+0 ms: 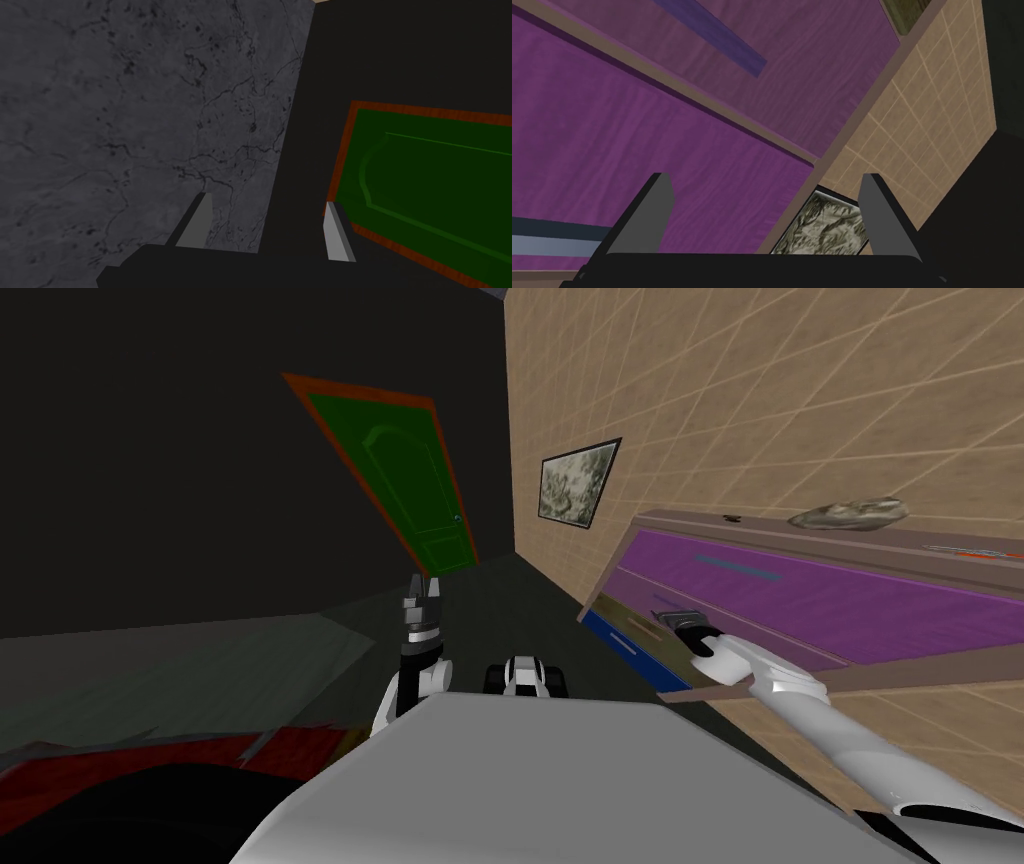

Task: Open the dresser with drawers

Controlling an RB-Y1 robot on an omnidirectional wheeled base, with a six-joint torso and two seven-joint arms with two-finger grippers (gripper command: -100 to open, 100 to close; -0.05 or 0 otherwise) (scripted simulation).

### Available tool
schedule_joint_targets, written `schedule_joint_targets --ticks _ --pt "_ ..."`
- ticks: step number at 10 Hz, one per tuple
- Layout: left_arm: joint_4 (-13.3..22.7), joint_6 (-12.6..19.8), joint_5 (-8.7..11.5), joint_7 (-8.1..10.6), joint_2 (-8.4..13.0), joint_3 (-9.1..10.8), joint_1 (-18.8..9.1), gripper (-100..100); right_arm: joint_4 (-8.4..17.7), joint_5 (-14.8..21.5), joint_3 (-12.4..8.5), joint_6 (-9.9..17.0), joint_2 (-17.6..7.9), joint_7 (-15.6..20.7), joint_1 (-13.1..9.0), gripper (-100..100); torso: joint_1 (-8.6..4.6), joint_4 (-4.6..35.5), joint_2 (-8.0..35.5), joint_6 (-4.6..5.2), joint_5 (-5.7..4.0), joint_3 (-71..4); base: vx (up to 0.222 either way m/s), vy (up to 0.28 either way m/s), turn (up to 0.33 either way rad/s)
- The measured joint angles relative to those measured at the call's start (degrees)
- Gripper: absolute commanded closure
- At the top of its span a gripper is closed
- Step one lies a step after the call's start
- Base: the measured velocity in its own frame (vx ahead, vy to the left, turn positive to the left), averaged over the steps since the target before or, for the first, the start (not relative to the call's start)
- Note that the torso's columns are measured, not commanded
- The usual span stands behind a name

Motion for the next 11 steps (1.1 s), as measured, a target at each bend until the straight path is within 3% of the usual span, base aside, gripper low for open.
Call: schedule_joint_targets --ticks 2,4,6,7,8,10,11 --pt "0.00 0.00 0.00 0.00 0.00 0.00 0.00 0 6.54 2.20 -0.32 0.57 -2.20 2.42 -3.08 -100 0.03 -0.04 -0.12 -0.07 -0.01 -0.07 0.051 0.036 0.187" --pt "0.00 0.00 0.00 0.00 0.00 0.00 0.00 0 7.09 1.31 0.51 4.03 -5.33 4.18 -2.16 -100 0.02 0.01 0.04 -0.05 0.00 0.03 0.027 0.033 0.103" --pt "0.00 0.00 0.00 0.00 0.00 0.00 0.00 0 9.43 2.35 -0.18 4.40 -5.83 4.99 -2.55 -100 -0.07 0.01 0.06 0.00 -0.04 0.05 0.016 0.016 0.083" --pt "0.00 0.00 0.00 0.00 0.00 0.00 -0.01 0 11.92 3.31 -0.30 4.28 -6.47 5.68 -3.75 -100 -0.01 -0.01 -0.03 -0.10 -0.02 -0.01 0.040 0.031 0.252" --pt "0.00 0.00 0.00 0.00 0.00 0.00 0.00 0 16.48 5.22 -0.46 4.14 -7.12 6.89 -6.28 -100 0.05 -0.04 -0.14 -0.07 0.01 -0.08 0.045 0.021 0.063" --pt "0.00 0.00 0.00 0.00 0.00 0.00 0.00 0 15.15 4.56 -1.30 6.76 -9.87 7.97 -2.76 -100 0.05 0.00 -0.02 -0.02 0.01 -0.01 0.035 0.029 0.076" --pt "0.00 0.00 0.00 0.00 0.00 0.00 0.00 0 16.33 4.65 -1.06 7.48 -10.42 8.58 -3.52 -100 -0.01 0.00 0.02 -0.05 -0.02 0.02 0.006 0.007 0.004"
